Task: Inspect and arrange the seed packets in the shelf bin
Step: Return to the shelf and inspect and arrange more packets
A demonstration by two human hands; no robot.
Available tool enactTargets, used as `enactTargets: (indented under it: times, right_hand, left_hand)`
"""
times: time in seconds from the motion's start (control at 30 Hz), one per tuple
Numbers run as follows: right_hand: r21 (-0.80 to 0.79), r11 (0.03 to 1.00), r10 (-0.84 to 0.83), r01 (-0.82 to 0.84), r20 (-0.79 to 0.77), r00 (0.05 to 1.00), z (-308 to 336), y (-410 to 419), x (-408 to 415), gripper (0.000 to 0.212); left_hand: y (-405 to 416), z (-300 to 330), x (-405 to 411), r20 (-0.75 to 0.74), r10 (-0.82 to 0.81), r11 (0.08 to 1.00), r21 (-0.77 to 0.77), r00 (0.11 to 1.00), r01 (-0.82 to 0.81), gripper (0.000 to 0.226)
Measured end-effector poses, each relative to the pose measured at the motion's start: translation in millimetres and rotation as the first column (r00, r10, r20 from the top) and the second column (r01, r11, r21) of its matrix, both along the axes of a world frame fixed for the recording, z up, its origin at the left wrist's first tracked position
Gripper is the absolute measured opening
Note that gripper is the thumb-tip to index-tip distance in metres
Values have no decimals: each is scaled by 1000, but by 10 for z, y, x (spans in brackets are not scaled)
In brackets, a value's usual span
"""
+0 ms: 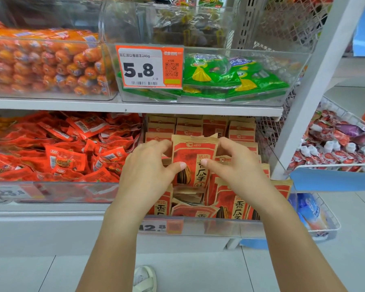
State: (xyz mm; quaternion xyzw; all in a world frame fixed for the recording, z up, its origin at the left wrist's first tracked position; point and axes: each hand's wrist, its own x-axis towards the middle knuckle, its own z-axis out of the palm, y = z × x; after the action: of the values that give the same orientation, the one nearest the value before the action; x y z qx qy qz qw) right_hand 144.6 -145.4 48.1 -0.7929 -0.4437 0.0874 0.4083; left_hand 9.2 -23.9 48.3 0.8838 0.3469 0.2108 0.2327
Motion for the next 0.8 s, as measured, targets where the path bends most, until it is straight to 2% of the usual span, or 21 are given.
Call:
enactTargets:
  times: [0.1,0.23,0.37,0.53,0.7,0.8]
  right_hand:
    - [-47,999,-1,3,47,999,23,-5,-1,13]
    - [-208,976,-30,72,198,980,-70,49,11,17]
    - [-261,957,-71,130,224,972,-144,106,43,6]
    - [-232,956,-118,179,253,960,-188,163,51,3]
    - [-190,969,-119,157,195,974,-109,122,43,35]
    - [-137,986,-73,98,181,981,92,-62,-32,27]
  left_hand:
    - [-21,21,4,2,16,1000,27,1000,-16,38]
    - [-67,-51,59,-70,37,995,92,997,-31,26]
    - [-74,-83,106,-6,83,992,91,997,-82,6]
    - [-100,-90,160,0,86,990,109,996,-86,15]
    - [-115,-77,160,-72,0,999,54,997,4,31]
    - [-89,-64,112,-96,-56,998,28,994,59,34]
